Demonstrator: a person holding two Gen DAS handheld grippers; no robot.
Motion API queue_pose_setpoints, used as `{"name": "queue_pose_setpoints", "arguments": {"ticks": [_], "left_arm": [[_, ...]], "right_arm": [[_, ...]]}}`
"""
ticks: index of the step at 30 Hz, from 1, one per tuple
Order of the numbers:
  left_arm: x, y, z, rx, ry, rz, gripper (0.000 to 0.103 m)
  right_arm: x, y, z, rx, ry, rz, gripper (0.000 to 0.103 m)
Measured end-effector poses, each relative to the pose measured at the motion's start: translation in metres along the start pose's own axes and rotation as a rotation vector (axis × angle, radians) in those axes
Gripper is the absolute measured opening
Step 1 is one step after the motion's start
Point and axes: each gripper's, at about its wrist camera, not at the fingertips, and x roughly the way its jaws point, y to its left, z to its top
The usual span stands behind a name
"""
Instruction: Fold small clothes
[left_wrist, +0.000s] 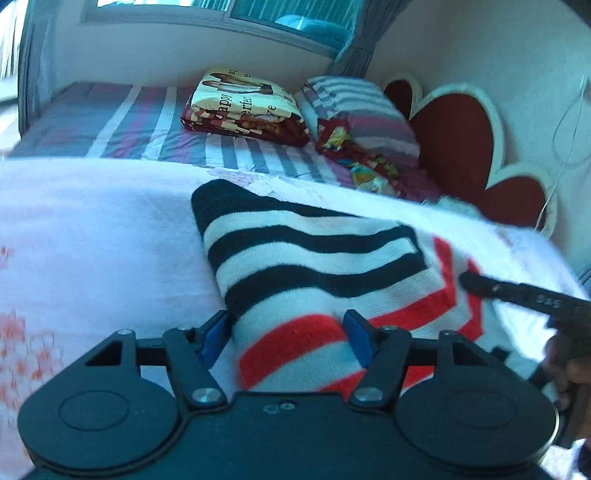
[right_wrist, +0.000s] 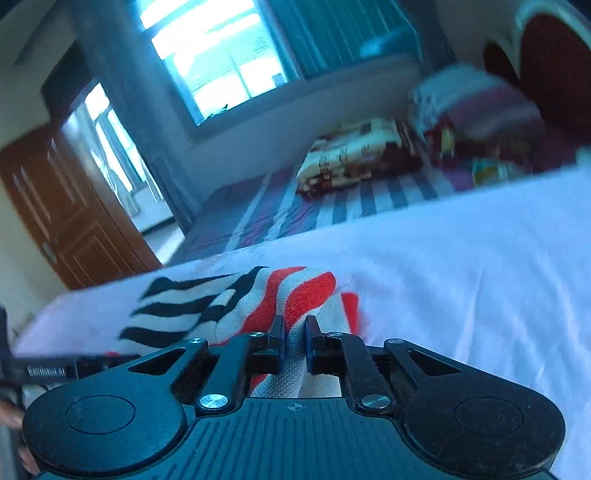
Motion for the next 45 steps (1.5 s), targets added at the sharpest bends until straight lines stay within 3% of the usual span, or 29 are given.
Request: {"name": "queue_pose_setpoints", "arguments": {"ticks": [3,8,10,13,16,20,22,24,27,28,29,31,36,40,43,45], "left_arm": [[0.013,-0.011,0.0,0.069,0.014,0.046,0.071],[0.011,-0.016,0.001,0.11,0.017,0.089,0.08],[-0.007,-0.015,-0.002,0.101,-0.012,0.093,0.079],[-0.047,-0.014,-0.019,0.075,-0.071,0.058,0.076],[-0.081,-0.015,-0.047,0.04,-0.091,0.024,0.075],[-0.091,-0.028,-0.075,0.048,-0.049,0.011,0.078],[-0.078,-0.031,-0.084,0.054,-0.004,0.029,0.081],[-0.072,-0.028,-0.087,0.048,0.01,0.034,0.088],[-0.089,-0.03,-0.082,0.056,-0.022,0.045,0.086],[-0.096,-0.03,-0.083,0.061,-0.044,0.046,0.086],[-0.101,-0.029,-0.085,0.065,-0.054,0.041,0.086],[-0.104,-0.024,-0.088,0.051,-0.049,0.023,0.086],[-0.098,-0.01,-0.083,-0.071,-0.054,-0.092,0.087],[-0.074,0.009,-0.073,-0.224,0.021,-0.219,0.087],[-0.056,0.019,-0.066,-0.259,0.064,-0.223,0.087],[-0.045,0.025,-0.063,-0.278,0.084,-0.261,0.088]], "right_arm": [[0.016,-0.004,-0.011,-0.041,0.077,-0.083,0.009],[0.011,0.002,-0.013,-0.03,0.103,-0.112,0.013],[-0.005,0.016,-0.012,-0.072,0.065,-0.135,0.015],[-0.05,0.041,-0.019,-0.173,0.012,-0.071,0.015],[-0.089,0.07,-0.041,-0.297,-0.001,-0.034,0.002],[-0.093,0.085,-0.074,-0.38,0.101,-0.04,0.001],[-0.075,0.078,-0.09,-0.367,0.199,-0.087,0.0],[-0.075,0.074,-0.092,-0.306,0.177,-0.079,0.0],[-0.087,0.081,-0.087,-0.261,0.14,-0.091,0.0],[-0.097,0.08,-0.081,-0.244,0.106,-0.09,0.007],[-0.106,0.081,-0.081,-0.231,0.077,-0.088,0.043],[-0.119,0.073,-0.075,-0.182,0.048,-0.089,0.094],[-0.112,0.04,-0.059,0.039,0.083,0.006,0.091],[-0.094,0.001,-0.047,0.277,0.114,0.115,0.09],[-0.079,-0.026,-0.041,0.416,0.163,0.195,0.09],[-0.069,-0.037,-0.037,0.443,0.198,0.21,0.09]]}}
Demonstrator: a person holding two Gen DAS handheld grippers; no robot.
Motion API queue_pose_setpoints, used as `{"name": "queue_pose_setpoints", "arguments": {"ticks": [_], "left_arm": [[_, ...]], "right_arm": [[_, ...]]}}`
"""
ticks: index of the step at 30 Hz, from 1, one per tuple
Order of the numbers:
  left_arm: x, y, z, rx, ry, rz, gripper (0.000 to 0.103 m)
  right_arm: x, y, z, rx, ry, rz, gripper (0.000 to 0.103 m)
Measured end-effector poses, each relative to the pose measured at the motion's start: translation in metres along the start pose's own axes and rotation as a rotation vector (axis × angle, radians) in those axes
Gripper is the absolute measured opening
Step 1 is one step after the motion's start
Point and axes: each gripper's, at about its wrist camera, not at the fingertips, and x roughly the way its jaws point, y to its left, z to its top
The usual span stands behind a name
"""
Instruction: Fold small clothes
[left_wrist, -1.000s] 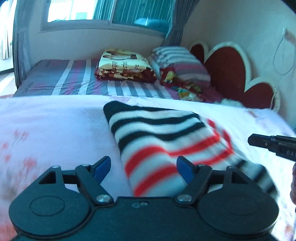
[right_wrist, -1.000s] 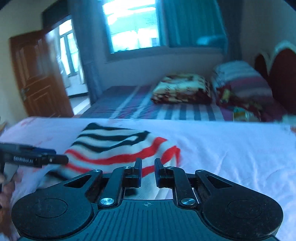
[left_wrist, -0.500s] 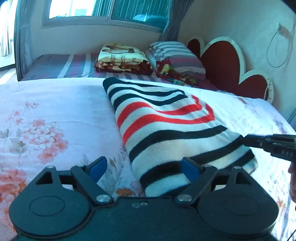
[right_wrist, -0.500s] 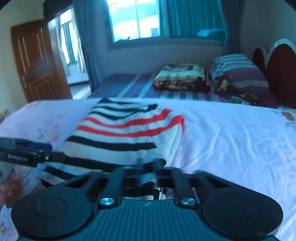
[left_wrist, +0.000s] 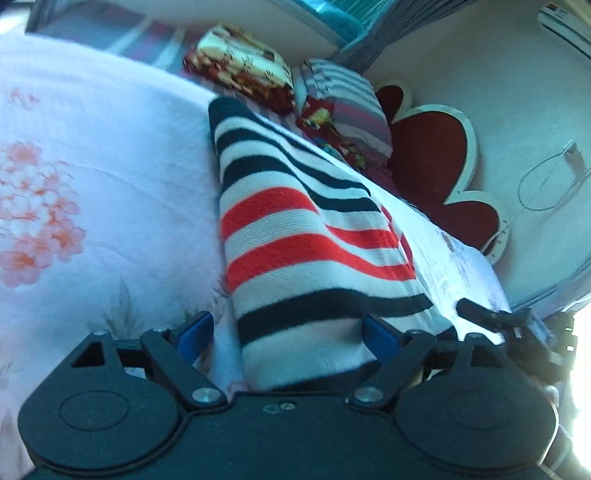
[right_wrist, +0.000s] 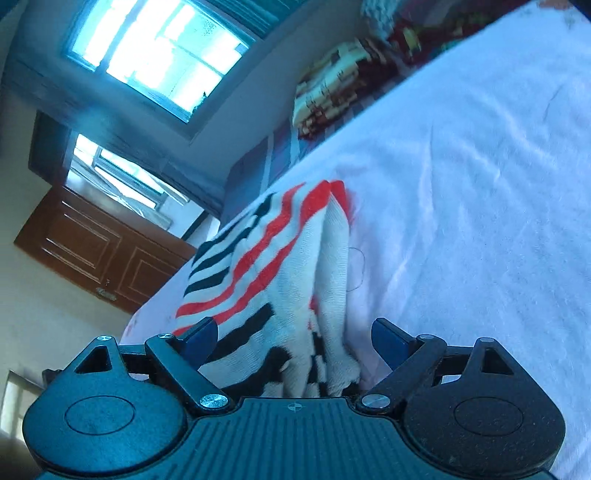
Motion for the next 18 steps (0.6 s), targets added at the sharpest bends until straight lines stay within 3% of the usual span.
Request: {"name": "queue_pose_setpoints", "arguments": {"ticks": [5,12,14,18], "left_arm": [[0.014,0.003,0.01,0.023,0.016,-0.048,0.086],[0.024,-0.006,0.021,0.081,0.043,-0.021,0.081],[0.022,-0.004,0.022,0.088,0.054,-0.024,0.079],[0.025,-0.005,0.023,0.098,0.054,-0.02,0.078]], "right_arm": [[0.019,-0.004,0.015,-0.031,0.089,0.04,0.09],[0.042,0.014,0.027,-0.187,0.207,0.063,0.09],[0.041,0.015,0.032,-0.228,0.238,0.047,0.084],[0.046,0.011,0.038,-0.191,0.226,0.058,0.083]]}}
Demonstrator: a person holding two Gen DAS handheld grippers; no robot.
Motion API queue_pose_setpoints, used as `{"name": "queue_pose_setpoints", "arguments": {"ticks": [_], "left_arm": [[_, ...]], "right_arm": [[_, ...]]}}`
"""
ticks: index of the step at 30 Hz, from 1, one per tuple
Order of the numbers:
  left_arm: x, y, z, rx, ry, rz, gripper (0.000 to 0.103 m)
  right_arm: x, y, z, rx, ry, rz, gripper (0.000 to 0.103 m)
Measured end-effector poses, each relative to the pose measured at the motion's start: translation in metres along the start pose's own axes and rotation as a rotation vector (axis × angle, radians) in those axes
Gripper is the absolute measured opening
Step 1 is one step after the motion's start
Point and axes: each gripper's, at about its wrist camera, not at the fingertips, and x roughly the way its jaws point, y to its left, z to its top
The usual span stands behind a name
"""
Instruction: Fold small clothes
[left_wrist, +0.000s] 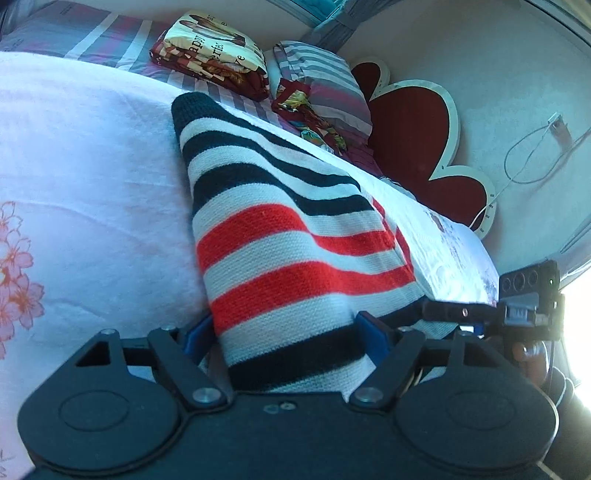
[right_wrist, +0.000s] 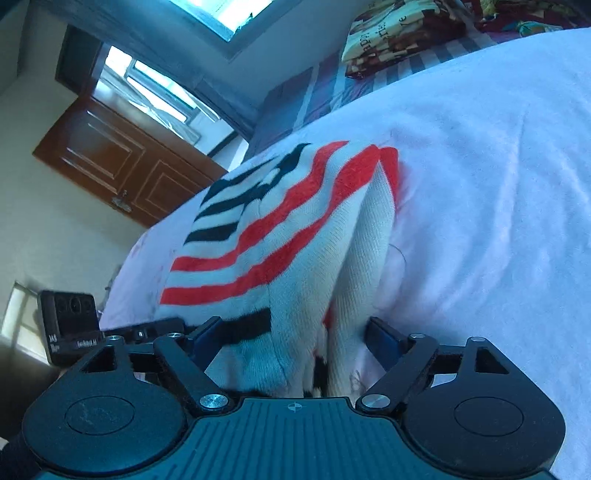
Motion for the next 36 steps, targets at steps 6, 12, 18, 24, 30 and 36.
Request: {"name": "queue_pose_setpoints", "arguments": {"ticks": [6,12,18,24,30,36], "left_arm": [[0.002,-0.016,-0.003,0.067,-0.012,0.064,0.067],[-0.005,-0.031,-0.006,0.148,-0.044,0.1,0.055],[-0.033,-0.046,-0.009,0.187,-0.068,0.093,0.053],[-0.081,-0.054,-0.013,0.217,-0.103,0.076,0.053],[-0.137,-0.044,-0.022,0.231,-0.124,0.1,0.053],[-0.187,-0.018,-0.035,0.245,-0.126,0.144,0.053]], "right_arm": [[0.027,0.038,-0.013,-0.198,-0.034,-0.146,0.044],[0.03,0.059,-0.031,-0.27,-0.097,-0.204,0.035],[0.028,0.106,-0.045,-0.334,-0.139,-0.241,0.034],[0.02,0.165,-0.059,-0.373,-0.178,-0.25,0.034],[0.033,0.227,-0.086,-0.39,-0.221,-0.243,0.034],[0.071,0.281,-0.117,-0.385,-0.238,-0.215,0.034]]}}
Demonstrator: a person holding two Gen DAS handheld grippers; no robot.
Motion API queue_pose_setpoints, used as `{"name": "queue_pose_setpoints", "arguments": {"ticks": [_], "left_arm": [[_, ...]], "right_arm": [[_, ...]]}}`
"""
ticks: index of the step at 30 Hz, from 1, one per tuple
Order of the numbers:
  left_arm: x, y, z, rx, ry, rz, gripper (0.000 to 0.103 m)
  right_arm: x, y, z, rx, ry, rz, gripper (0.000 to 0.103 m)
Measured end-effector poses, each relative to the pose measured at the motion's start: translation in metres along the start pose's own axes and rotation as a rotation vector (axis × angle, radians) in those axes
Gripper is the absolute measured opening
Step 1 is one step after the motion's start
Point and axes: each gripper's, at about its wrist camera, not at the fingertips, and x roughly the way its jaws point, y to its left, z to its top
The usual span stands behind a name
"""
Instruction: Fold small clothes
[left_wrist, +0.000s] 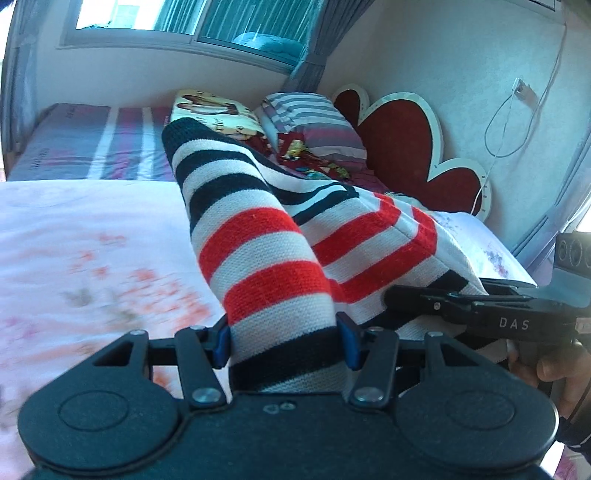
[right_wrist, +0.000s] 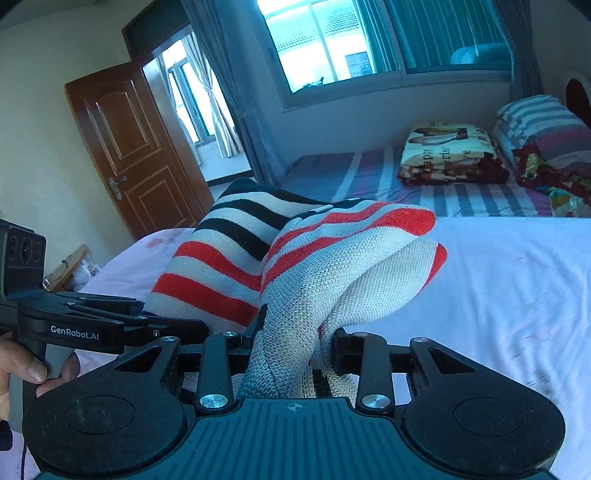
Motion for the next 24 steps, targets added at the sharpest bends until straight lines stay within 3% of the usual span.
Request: {"name": "queue_pose_setpoints", "arguments": {"ticks": [8,13,15,18,22,24], "left_arm": [[-0.031,0.08,-0.035,-0.062,0.052,0.016,0.053],[-0.026,0.122,-0.065,-0.147,0.087,0.048,0.057],[-0.02,0.135,-0.078,-0.203,0.065,0.033,0.073],[-0.013,0.129,-0.08,-0.169,0.035,0.063,0.081],[-0.025,0.13,-0.073,-0.135,0.051,0.084,0.081],[-0.044,0.136,-0.072,-0.139,0.02,0.043,0.081]], "right_arm": [[0.069,0.076,-0.035,0.0,0.046,0.054,0.034],[0.128,0.081,-0.064,0.061,0.149,0.085,0.035],[0.145,0.068,-0.077,0.121,0.167,0.07,0.039],[0.149,0.054,-0.084,0.194,0.149,0.091,0.045],[0.133,0.047,-0.073,0.198,0.159,0.043,0.07],[0.114,0.04,-0.066,0.203,0.101,0.041,0.07]]}}
